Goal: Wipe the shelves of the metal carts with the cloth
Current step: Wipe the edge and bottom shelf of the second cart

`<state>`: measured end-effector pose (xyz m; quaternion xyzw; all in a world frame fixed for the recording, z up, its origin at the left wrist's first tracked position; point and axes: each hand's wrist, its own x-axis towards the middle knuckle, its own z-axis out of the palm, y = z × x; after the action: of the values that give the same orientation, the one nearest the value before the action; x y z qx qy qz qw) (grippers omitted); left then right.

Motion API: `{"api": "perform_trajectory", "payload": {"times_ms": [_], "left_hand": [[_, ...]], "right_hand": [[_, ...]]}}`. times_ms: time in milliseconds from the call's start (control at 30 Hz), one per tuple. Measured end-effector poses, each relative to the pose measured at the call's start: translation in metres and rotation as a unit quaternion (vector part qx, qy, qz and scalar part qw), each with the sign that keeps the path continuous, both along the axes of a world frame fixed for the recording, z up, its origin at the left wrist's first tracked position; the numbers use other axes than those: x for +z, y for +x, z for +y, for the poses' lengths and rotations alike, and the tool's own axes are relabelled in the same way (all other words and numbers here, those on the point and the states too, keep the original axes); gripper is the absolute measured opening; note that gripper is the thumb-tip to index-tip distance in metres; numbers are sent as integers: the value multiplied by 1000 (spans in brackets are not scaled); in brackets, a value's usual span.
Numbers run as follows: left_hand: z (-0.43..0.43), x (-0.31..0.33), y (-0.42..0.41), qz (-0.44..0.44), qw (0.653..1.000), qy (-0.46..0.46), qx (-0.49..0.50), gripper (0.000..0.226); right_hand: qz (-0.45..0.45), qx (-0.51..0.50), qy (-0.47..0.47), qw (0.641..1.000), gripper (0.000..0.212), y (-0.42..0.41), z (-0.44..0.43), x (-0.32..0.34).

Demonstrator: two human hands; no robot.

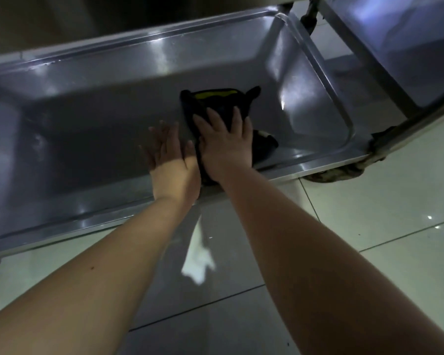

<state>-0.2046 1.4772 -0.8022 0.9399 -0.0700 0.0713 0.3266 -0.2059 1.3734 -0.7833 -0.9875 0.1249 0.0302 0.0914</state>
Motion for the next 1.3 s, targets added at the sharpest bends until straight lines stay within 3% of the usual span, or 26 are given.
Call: {"api": "perform_trajectory", "payload": {"times_ms": [67,133,300,367,733,900,1067,1300], "left_hand": [[5,7,0,14,997,-77,-19,55],[23,17,3,9,995,-76,-62,56],[124,24,20,-67,961,190,-190,55],[164,19,23,-50,961,214,-167,55],[191,4,27,-26,997,72,2,58],[197,8,27,-70,994,-23,77,58],[201,11,30,-76,988,-14,134,62],[209,1,25,-60,991,88,78,58]], "right_hand": [[-6,9,-1,1000,54,-3,10,-2],[-17,8,-7,1000,54,-6,9,-3],[-10,11,-14,1000,53,-6,7,-2],[-1,10,-23,1000,53,-6,9,-1],[26,-48,-11,998,52,22,55,5],[21,114,-25,993,52,51,167,5],[24,281,-41,959,54,47,212,4],[-21,108,-39,993,47,59,90,-6]]}}
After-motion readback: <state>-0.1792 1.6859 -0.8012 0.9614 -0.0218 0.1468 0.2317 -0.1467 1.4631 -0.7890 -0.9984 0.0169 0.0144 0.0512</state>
